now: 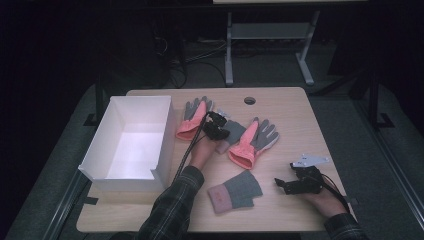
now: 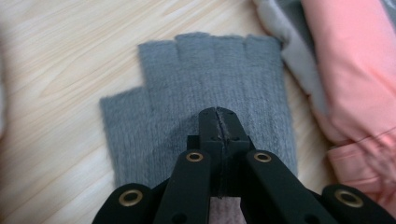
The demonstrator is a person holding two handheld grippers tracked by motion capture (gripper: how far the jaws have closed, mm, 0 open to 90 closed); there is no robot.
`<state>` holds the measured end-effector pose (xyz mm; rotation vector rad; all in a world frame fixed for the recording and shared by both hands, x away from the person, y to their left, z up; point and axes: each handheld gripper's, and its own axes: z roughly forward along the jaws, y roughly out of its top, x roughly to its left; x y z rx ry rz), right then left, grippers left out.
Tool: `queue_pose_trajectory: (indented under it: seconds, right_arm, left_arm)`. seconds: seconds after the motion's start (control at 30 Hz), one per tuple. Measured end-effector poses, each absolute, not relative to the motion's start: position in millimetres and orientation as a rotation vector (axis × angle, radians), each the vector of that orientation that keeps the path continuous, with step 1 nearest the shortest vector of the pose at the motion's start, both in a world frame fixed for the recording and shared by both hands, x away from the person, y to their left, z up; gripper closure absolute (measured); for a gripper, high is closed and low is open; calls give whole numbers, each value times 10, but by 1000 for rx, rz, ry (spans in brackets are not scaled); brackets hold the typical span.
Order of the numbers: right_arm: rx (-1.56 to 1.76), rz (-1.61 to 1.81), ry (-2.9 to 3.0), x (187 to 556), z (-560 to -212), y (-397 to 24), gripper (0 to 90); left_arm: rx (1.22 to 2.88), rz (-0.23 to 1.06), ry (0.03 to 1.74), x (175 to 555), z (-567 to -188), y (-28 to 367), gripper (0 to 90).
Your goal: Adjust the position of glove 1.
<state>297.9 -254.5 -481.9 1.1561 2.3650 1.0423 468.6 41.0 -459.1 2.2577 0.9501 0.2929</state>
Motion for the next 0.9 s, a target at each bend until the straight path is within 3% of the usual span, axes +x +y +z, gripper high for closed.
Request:
queue_pose_trajectory:
  seconds: [0.07,0.27,0.47,0.57,0.7,0.9]
  right_arm:
    - [1155,1042,2367,2979,-4818,-2545,140]
    - [1161,1041,2369,2978,-4817,-2544,140]
    - [1161,1043,2367,2980,-4819,-2541,140]
    - [1155,1042,2363,2983,-4820,-2543,140]
    - [1157,1042,2362,2984,-4820,-2541,141]
    - [1158,1042,2362,2984,-4820,-2541,141]
  left_arm:
    - [2253,293,943,4682,-4570,408,895]
    - [2239,332,959,4697,-4455,522,753]
    - [2263,311,964,4711,-4597,493,671]
    - [2281,317,941,4691,-4600,474,705]
    - [2301,322,917,4684,-4596,477,840]
    - [2273,267,927,4713,-4579,535,872]
